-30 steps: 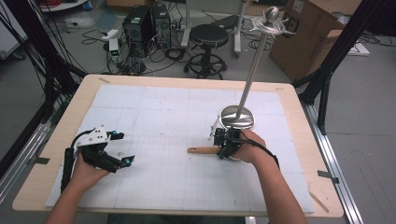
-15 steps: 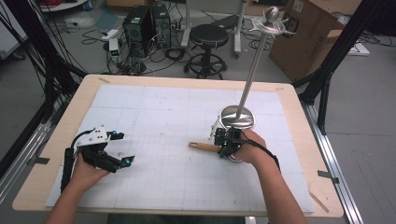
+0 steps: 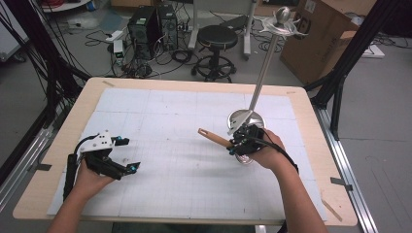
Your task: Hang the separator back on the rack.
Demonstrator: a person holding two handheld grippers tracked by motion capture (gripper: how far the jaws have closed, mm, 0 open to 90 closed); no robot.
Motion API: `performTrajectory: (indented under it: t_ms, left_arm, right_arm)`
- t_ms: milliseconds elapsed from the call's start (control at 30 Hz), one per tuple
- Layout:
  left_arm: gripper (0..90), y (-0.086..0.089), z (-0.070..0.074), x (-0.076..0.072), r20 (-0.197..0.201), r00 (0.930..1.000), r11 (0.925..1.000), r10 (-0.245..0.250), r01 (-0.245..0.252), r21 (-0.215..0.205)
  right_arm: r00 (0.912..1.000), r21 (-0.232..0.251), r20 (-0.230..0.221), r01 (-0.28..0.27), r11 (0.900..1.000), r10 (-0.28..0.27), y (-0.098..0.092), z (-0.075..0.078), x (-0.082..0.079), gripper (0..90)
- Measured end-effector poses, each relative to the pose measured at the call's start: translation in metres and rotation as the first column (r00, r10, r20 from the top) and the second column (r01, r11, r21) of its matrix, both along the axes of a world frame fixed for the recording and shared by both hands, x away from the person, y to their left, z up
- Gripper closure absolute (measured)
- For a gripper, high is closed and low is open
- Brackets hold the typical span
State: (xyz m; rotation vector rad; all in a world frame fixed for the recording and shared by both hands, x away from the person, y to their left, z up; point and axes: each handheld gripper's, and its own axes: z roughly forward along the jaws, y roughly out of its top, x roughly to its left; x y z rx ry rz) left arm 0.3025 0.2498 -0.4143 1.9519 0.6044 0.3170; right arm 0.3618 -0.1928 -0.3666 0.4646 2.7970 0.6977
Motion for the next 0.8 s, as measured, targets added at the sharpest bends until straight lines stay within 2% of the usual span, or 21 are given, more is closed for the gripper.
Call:
performTrajectory:
  t_ms: [167,333,500,633,733,800]
  left_arm:
    - [2.3,0.000,0.000,0.000,-0.002,1.0000,1.0000,-0.002,0.002,0.000]
    - [2.3,0.000,0.000,0.000,-0.001,1.0000,1.0000,0.000,0.000,0.001]
    - [2.3,-0.001,-0.001,0.000,-0.003,1.0000,1.0000,-0.001,0.001,-0.001]
    - [2.3,-0.001,-0.001,0.000,-0.003,1.0000,1.0000,-0.001,0.001,0.003]
    - [2.3,-0.001,-0.001,0.000,-0.004,1.0000,1.0000,-0.003,0.003,0.004]
    - [2.4,-0.001,-0.001,0.000,-0.005,1.0000,1.0000,-0.003,0.003,0.004]
  right_arm:
    - [0.9989,0.079,0.045,0.013,0.997,-0.016,-0.006,0.008,-0.004,68.8]
    - [0.9942,0.182,0.092,0.038,0.983,-0.055,-0.018,0.015,-0.008,68.7]
    - [0.9887,0.281,0.115,0.061,0.958,-0.097,-0.031,0.022,-0.013,68.7]
    - [0.9787,0.355,0.141,0.091,0.930,-0.149,-0.040,0.028,-0.017,68.7]
    - [0.9743,0.398,0.131,0.117,0.910,-0.183,-0.046,0.030,-0.019,68.8]
    - [0.9710,0.420,0.136,0.123,0.899,-0.197,-0.050,0.030,-0.019,68.7]
